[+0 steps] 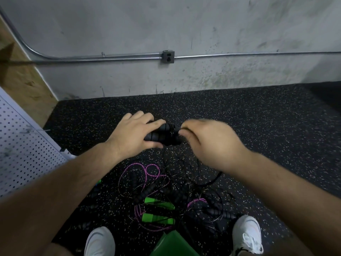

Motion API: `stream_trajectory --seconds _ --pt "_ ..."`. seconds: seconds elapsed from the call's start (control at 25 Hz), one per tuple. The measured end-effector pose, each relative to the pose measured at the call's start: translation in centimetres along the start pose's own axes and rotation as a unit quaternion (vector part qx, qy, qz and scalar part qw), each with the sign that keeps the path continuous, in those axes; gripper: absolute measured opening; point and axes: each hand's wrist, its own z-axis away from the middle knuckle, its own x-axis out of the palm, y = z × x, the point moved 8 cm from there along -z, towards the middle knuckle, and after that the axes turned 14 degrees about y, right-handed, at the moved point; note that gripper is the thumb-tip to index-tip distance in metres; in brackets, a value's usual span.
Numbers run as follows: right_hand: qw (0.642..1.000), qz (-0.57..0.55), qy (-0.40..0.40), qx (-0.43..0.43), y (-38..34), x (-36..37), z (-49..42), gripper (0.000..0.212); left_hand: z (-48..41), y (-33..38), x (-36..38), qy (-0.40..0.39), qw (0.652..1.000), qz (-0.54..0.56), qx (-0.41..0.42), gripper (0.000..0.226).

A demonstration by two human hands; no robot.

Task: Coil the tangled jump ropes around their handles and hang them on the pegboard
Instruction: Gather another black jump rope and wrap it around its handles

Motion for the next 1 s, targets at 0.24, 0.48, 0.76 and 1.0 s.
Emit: stream_trajectory --seconds 0.24,0.48,0.76,1.0 --pt "0.999 -0.03 0.03 0.012 6.4 0.2 -2.4 0.021 0.7 5.4 -1.4 -0.003 0.983 0.172 0.066 0.073" --pt "0.854 -0.464 -0.042 0.23 8.7 5.2 -1.1 0.012 0.2 6.1 -4.0 0.024 0.951 0.308 0.011 0.074" --pt "0.888 -0.356 -0.144 0.252 2.8 9.8 2.3 0.034 -1.0 1.5 -4.0 0.117 0.973 0.172 -0.095 0.075" --pt "0.895 -0.304 -0.238 0.224 -0.3 8.1 2.7 0.036 -0.9 -1.7 -2.2 0.103 0.976 0.115 -0.154 0.078"
